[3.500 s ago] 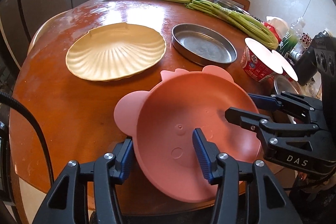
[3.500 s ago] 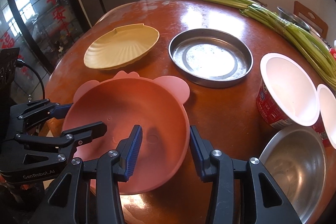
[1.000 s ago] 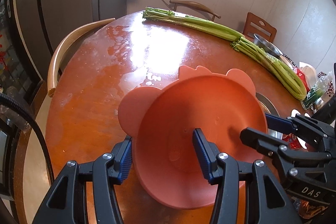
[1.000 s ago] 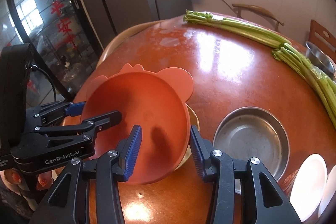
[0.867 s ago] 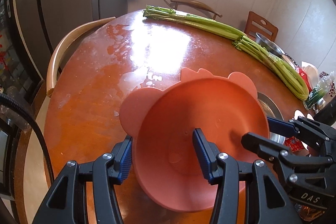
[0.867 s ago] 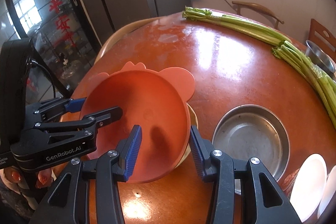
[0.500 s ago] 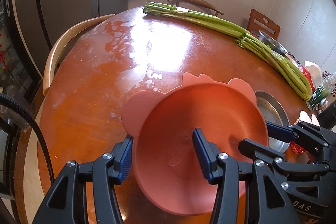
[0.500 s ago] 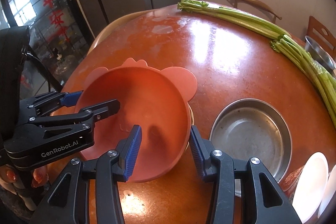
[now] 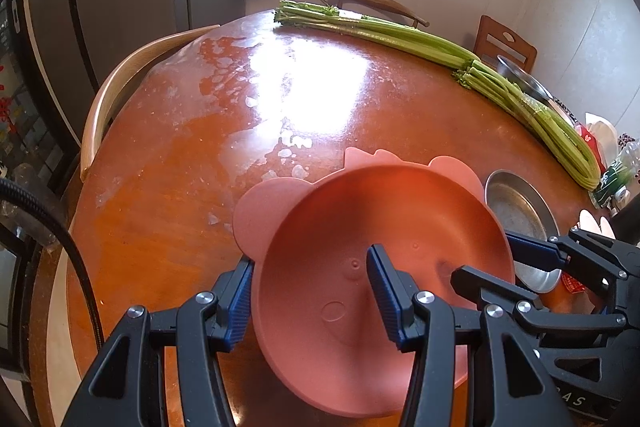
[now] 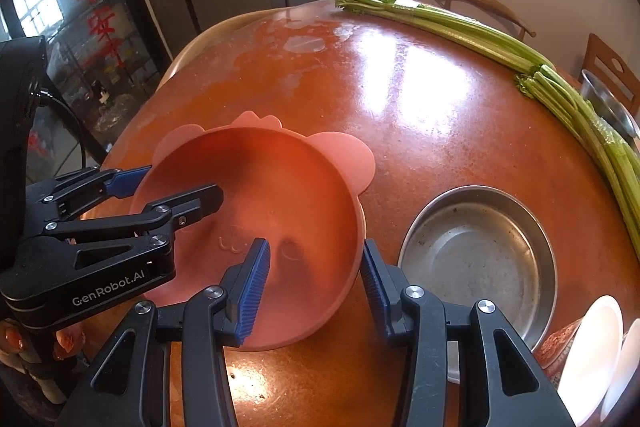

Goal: Organize plates and bowls
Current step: 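Lower the pink bowl onto the yellow plate and open the left tool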

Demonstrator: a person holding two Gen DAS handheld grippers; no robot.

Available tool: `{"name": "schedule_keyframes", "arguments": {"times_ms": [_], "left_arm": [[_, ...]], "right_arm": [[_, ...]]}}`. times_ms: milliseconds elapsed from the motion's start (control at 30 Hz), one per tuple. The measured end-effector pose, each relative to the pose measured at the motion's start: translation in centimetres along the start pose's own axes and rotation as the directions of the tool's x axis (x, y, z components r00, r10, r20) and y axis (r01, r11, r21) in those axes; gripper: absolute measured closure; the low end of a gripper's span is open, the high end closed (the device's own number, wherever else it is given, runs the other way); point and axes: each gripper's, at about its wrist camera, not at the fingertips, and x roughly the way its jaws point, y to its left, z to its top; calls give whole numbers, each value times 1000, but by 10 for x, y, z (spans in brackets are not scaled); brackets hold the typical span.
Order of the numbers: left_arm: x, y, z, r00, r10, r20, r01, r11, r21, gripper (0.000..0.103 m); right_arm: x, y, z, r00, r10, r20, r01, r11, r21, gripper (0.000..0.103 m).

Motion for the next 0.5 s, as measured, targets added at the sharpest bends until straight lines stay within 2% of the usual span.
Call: {"name": "schedule_keyframes", "arguments": {"times_ms": [500], "left_arm": [[6, 5, -3, 1000, -11, -8, 11, 1000, -7, 50]], "right_arm": [[6, 2, 1, 1000, -16, -4, 16, 1000, -2, 54]]}}
